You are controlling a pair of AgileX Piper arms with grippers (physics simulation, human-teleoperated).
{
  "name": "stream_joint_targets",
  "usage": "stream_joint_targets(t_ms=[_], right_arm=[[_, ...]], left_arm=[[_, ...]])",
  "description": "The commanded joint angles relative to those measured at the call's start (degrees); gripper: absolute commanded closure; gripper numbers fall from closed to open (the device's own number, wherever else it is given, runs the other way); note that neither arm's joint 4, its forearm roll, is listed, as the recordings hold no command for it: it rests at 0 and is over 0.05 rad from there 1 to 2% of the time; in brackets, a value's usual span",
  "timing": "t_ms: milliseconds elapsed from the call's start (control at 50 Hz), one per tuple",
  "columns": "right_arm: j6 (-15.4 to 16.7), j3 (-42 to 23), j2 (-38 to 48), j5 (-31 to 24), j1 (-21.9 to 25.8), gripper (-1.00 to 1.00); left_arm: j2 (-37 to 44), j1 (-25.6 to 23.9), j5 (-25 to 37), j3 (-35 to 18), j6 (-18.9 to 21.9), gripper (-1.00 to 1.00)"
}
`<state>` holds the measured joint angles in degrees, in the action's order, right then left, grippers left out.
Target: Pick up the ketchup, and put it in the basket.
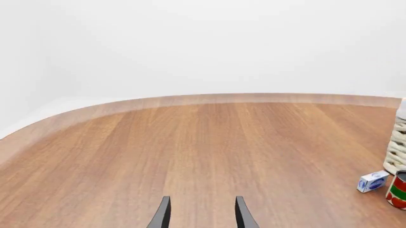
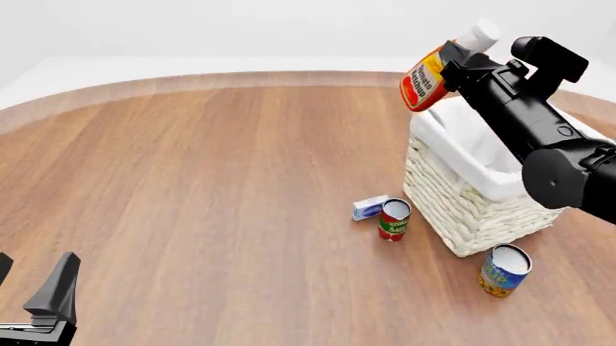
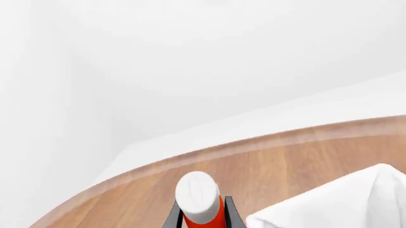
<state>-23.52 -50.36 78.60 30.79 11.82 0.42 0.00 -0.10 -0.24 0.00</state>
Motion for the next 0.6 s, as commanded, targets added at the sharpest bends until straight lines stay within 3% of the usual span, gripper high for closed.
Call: stream_joint_targets(t_ms=[20, 300, 600], right_arm=[[-1.8, 2.2, -3.8, -0.2, -4.9, 1.0], [-3.4, 4.2, -7.8, -1.1, -10.0, 1.0], [-2.5, 8.2, -12.7, -2.6, -14.0, 1.0]], left_arm=[[0.0, 0.0, 0.0, 0.0, 0.0, -1.0], [0.0, 0.0, 0.0, 0.0, 0.0, -1.0], [0.0, 0.0, 0.0, 0.0, 0.0, -1.0]])
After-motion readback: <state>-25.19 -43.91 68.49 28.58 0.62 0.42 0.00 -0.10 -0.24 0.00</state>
